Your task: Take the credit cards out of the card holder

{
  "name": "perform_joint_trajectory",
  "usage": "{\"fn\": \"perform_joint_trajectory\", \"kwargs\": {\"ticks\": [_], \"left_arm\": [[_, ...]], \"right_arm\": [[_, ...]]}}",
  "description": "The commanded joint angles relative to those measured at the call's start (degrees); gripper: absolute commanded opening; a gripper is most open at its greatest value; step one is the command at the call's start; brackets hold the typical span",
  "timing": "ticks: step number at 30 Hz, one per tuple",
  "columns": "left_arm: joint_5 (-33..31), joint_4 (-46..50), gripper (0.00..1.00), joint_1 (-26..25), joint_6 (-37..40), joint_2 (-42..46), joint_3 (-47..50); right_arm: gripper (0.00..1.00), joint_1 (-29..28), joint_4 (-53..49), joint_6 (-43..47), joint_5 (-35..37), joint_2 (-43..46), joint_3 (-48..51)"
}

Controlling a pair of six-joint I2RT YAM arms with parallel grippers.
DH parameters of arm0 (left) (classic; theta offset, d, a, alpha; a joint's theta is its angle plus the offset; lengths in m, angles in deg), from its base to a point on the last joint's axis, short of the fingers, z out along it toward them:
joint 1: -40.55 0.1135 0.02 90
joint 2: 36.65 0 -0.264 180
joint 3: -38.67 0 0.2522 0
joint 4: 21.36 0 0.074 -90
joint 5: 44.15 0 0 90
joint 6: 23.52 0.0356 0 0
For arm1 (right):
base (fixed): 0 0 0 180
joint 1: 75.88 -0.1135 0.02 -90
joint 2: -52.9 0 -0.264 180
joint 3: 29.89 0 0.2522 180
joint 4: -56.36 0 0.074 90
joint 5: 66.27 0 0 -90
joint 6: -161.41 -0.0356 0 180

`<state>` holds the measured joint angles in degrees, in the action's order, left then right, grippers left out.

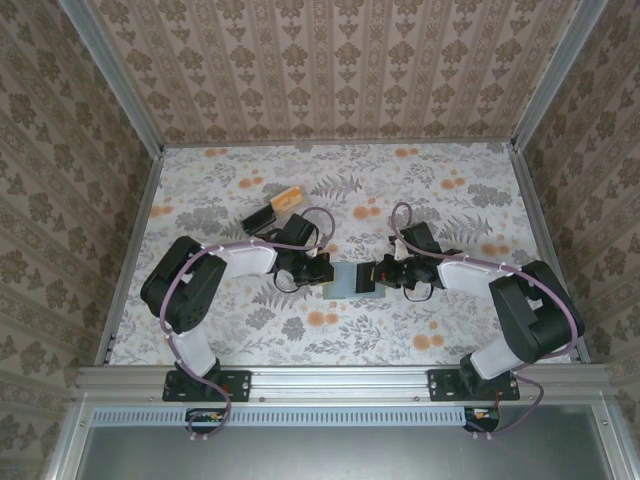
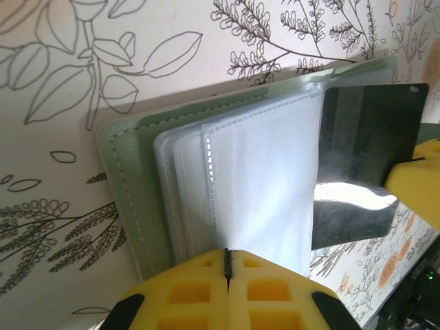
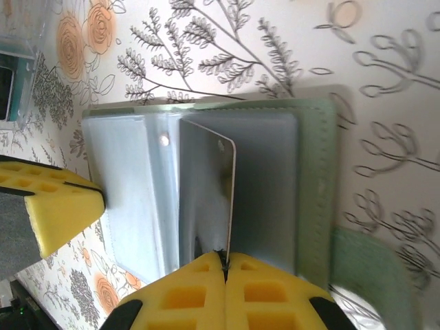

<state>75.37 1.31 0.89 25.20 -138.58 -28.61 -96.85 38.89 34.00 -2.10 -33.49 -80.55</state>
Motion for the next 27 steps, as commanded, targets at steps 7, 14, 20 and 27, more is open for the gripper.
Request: {"fn": "perform_joint_trajectory", "kwargs": {"ticks": [7, 14, 20, 27], "left_arm": [[0.6, 1.5, 0.43, 0.6, -1.3, 6.7, -2.0], [4.2, -9.4, 0.59, 1.6, -9.3, 12.4, -2.0], [7.0, -19.8, 0.56, 3.6, -16.5, 15.5, 0.5], [10.5, -27.1, 0.50, 5.4, -21.9, 18.2, 3.3]], "right_arm": [[0.00, 0.8, -8.1, 2.3, 1.2, 10.4, -1.0], [0.00, 0.9, -5.9, 0.1, -4.3, 13.7, -5.0], [0.00, 0.9, 1.6, -5.1, -11.4, 14.2, -7.4], [0.00, 1.4, 13.2, -11.7, -17.8, 13.9, -8.3]]}}
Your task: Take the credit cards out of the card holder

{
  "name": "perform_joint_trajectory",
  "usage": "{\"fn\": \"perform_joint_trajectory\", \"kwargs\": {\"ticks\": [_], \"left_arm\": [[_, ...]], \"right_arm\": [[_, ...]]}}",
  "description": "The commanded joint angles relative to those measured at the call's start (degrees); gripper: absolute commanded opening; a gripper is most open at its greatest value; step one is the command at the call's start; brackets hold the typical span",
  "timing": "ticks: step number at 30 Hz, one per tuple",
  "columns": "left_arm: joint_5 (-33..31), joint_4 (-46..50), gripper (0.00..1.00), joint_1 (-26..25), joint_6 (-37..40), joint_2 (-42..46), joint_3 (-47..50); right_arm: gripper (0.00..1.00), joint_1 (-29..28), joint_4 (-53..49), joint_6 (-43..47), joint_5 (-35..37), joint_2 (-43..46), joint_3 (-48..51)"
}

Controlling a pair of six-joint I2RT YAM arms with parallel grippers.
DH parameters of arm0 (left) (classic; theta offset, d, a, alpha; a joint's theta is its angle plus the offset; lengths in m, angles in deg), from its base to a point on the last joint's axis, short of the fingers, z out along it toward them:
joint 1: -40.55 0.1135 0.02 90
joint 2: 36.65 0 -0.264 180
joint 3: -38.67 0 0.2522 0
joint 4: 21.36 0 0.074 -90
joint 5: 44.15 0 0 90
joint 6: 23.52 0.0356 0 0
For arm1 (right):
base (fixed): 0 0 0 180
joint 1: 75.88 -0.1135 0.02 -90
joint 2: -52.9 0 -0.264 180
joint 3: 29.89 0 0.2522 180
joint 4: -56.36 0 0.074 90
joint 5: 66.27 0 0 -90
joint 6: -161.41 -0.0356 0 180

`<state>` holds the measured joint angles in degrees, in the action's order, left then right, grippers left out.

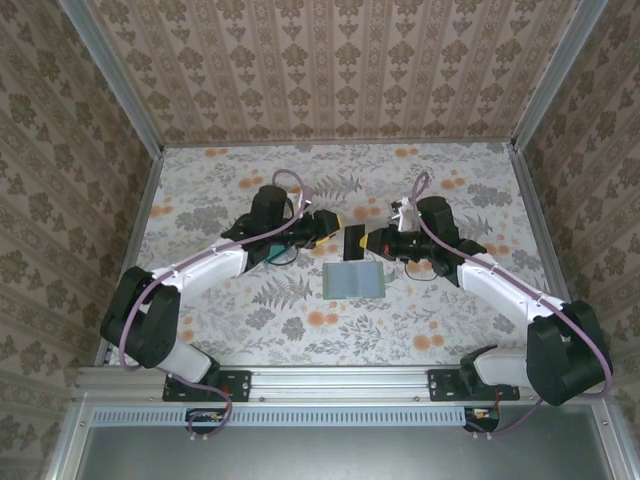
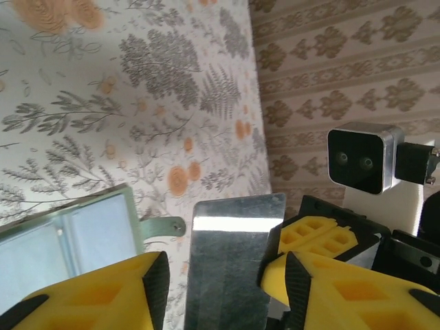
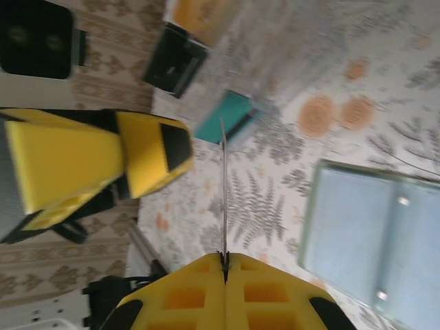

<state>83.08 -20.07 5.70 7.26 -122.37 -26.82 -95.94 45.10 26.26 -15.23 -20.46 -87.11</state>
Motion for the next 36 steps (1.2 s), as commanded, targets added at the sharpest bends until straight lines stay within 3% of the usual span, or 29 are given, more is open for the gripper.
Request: {"fn": "perform_joint_trajectory", "kwargs": {"ticks": [1, 12, 22, 26, 27, 28, 29, 30, 33, 34, 36], "left_arm": [[3.1, -7.1, 0.49, 0.8, -4.9, 2.2, 2.0], [5.3, -13.9, 0.36, 1.0, -8.9, 2.2, 4.5], [6.4, -19.9, 0.16, 0.6, -11.4, 2.6, 5.9], [6.5, -19.9, 0.02, 0.6, -11.5, 3.4, 6.1], [6.4, -19.7, 0.00, 0.6, -11.4, 3.8, 6.1], [6.3, -19.0, 0.00, 0.6, -11.0, 4.3, 6.0], [6.3, -18.0, 0.00, 0.7, -10.3, 4.8, 5.9], [6.3, -16.6, 0.00, 1.0, -9.4, 5.3, 5.7], [5.9, -9.4, 0.00, 1.9, -5.2, 7.5, 4.7], [5.8, -5.9, 0.00, 2.3, -2.9, 8.3, 4.1], [5.3, 2.7, 0.00, 3.1, 2.5, 9.8, 2.3]], "right_arm": [[0.00, 0.6, 7.9, -4.6, -4.9, 0.9, -1.8], [0.00, 1.5, 14.8, -9.6, -5.7, 0.7, 0.6], [0.00, 1.5, 16.2, -10.6, -5.9, 0.6, 2.0], [0.00, 1.4, 15.9, -10.5, -5.6, 0.6, 2.4], [0.03, 1.4, 15.8, -10.5, -5.5, 0.7, 2.5], [0.16, 1.5, 15.5, -10.3, -5.4, 0.7, 2.5], [0.35, 1.5, 14.8, -10.0, -5.1, 0.8, 2.6], [0.45, 1.4, 14.3, -9.9, -5.0, 0.9, 2.6], [0.67, 1.5, 12.8, -9.1, -4.5, 1.4, 2.5], [0.79, 1.6, 11.9, -8.7, -4.0, 1.7, 2.5], [0.89, 1.6, 9.7, -7.6, -3.0, 2.6, 2.1]]}}
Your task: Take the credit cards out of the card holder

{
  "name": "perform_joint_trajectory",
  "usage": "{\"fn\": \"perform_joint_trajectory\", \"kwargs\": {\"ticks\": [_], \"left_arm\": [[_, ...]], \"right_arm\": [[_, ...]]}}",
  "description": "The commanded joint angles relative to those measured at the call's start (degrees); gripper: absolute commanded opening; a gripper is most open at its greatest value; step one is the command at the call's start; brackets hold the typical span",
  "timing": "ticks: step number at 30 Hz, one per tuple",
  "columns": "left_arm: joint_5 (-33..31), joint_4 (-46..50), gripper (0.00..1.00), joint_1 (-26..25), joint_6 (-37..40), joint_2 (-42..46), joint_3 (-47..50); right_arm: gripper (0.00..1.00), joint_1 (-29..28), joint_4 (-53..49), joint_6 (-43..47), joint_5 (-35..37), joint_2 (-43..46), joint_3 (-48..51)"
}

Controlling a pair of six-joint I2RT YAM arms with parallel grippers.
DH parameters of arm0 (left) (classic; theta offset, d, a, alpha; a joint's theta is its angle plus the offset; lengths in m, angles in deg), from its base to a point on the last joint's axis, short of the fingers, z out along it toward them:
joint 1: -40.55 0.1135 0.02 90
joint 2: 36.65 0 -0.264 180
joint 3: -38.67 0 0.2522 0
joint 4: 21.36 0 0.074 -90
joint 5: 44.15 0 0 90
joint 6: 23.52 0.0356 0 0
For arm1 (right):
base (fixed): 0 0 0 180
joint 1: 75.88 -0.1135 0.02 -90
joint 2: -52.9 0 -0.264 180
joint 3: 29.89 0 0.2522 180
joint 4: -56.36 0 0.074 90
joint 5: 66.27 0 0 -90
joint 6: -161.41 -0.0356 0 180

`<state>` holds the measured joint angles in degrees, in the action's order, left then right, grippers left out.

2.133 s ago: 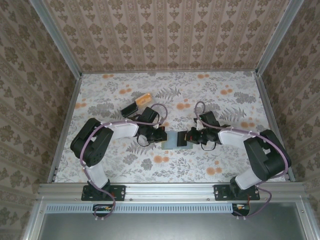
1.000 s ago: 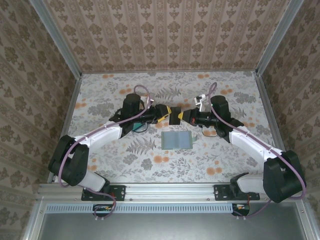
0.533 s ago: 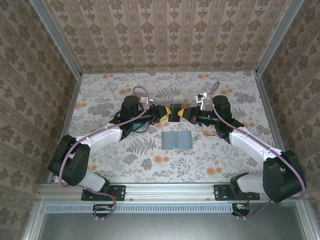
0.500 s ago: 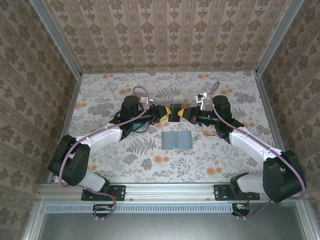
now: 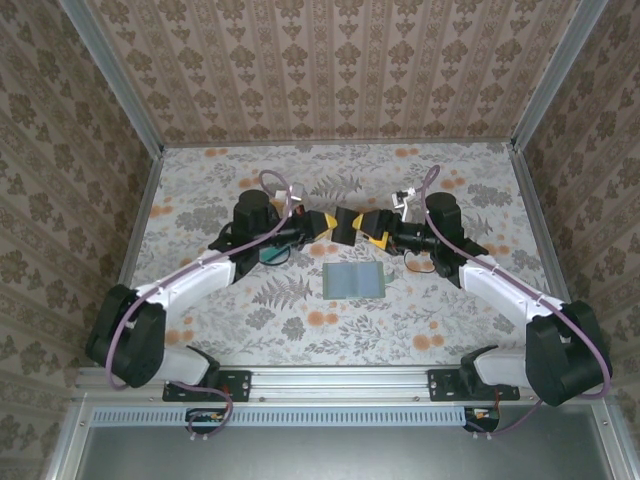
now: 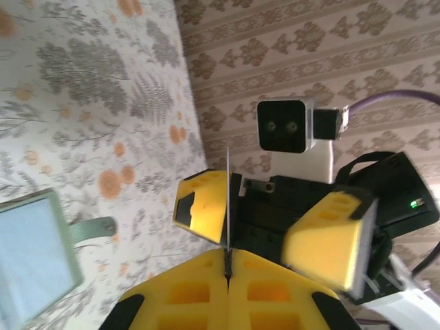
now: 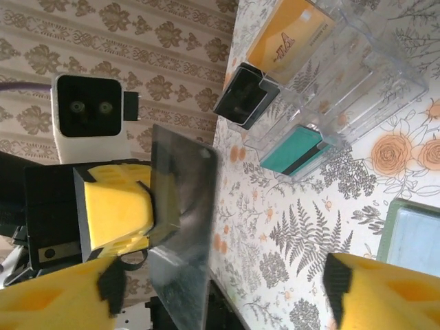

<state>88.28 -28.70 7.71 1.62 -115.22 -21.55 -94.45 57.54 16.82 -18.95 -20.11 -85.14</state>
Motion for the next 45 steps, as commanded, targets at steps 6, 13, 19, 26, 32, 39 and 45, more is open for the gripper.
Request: {"fn": "perform_joint_trajectory", "kwargs": {"ticks": [6, 13, 19, 26, 32, 39, 45], "left_arm": [[-6.0, 41.2, 0.00, 4.5, 28.6, 5.4, -11.8], [-22.6, 62.5, 0.00, 9.4, 49.9, 3.7, -22.7], [-38.1, 62.2, 0.00, 9.4, 66.7, 4.5, -23.8], [-40.4, 59.1, 0.00, 9.5, 83.2, 3.2, -23.9], [-42.8, 59.5, 0.00, 9.4, 92.0, -0.8, -25.3], [-44.2, 57.3, 0.00, 9.4, 96.6, -4.7, -26.0], [-46.5, 56.4, 0.00, 9.4, 99.0, -7.3, -26.4]], "right_arm": [[1.00, 0.2, -9.5, 6.4, 2.9, 4.3, -1.4], [1.00, 0.2, -12.7, 8.6, 7.0, 5.6, -0.5], [1.00, 0.2, -13.8, 10.7, 7.8, 6.8, 0.2], [1.00, 0.1, -15.0, 12.4, 8.1, 7.4, 0.4], [1.00, 0.2, -16.5, 13.3, 8.6, 7.6, 0.3], [1.00, 0.3, -17.2, 13.5, 8.7, 7.0, 0.3], [1.00, 0.2, -17.6, 13.6, 8.7, 6.2, -0.1]]}}
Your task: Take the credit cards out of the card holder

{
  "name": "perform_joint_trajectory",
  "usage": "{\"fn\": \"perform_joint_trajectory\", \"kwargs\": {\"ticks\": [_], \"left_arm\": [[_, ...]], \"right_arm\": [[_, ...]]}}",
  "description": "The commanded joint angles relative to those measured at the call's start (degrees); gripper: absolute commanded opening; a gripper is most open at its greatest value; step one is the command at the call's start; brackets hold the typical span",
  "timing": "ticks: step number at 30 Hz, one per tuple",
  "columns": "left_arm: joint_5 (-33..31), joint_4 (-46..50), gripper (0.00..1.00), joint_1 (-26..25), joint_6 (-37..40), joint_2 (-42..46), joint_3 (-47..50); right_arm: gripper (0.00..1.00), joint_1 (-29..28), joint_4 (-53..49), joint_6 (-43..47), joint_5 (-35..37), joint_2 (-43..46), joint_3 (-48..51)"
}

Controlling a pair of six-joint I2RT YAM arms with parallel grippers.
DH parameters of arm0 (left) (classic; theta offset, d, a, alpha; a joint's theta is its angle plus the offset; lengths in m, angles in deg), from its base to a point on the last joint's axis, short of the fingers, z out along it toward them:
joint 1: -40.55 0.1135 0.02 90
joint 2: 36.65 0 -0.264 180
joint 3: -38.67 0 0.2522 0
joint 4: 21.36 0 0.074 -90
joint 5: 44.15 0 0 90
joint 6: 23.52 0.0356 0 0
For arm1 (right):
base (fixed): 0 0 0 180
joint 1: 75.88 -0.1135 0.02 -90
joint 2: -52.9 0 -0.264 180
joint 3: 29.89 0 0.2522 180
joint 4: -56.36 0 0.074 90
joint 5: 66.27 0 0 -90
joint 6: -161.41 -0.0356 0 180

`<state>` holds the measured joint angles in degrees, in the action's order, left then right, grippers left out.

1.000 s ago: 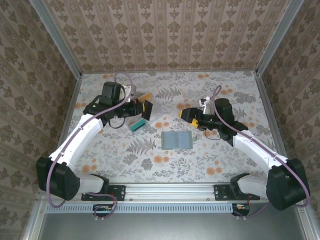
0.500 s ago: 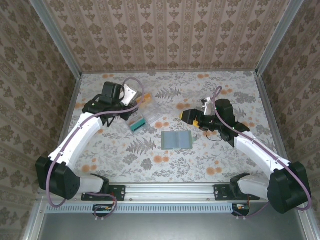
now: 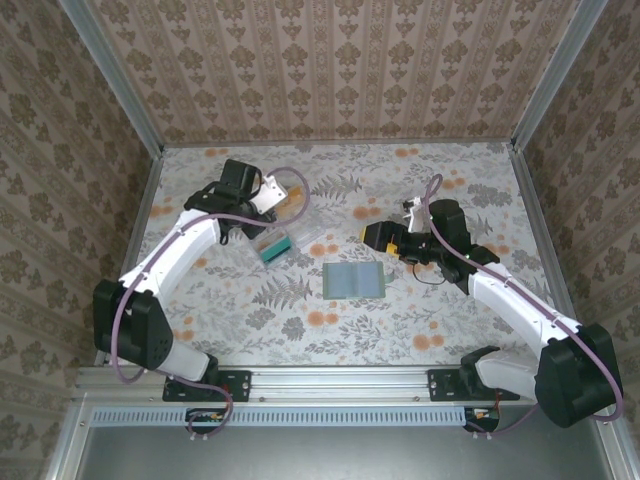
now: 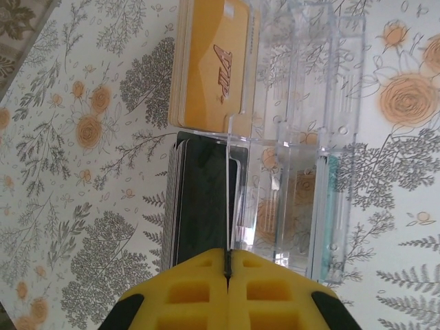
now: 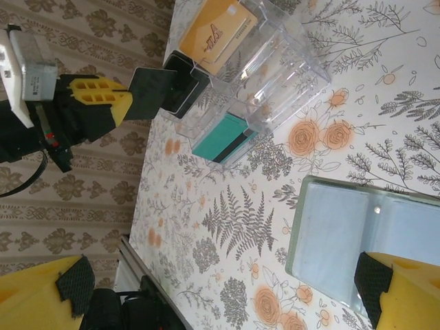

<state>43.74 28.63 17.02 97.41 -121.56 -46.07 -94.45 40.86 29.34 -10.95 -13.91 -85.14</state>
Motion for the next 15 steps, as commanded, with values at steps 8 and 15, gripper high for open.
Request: {"fn": "perform_joint_trajectory", "kwargs": {"ticks": [8, 15], "left_arm": [[-3.8, -2.3, 0.00, 0.1, 4.3, -3.2, -1.3], [-3.4, -3.6, 0.00, 0.2, 4.2, -4.4, 0.2]], "right_arm": [[1.00, 0.3, -1.2, 1.5, 0.4, -1.6, -1.2], [1.00, 0.3, -1.1, 1.9, 0.0, -3.0, -2.0]]}}
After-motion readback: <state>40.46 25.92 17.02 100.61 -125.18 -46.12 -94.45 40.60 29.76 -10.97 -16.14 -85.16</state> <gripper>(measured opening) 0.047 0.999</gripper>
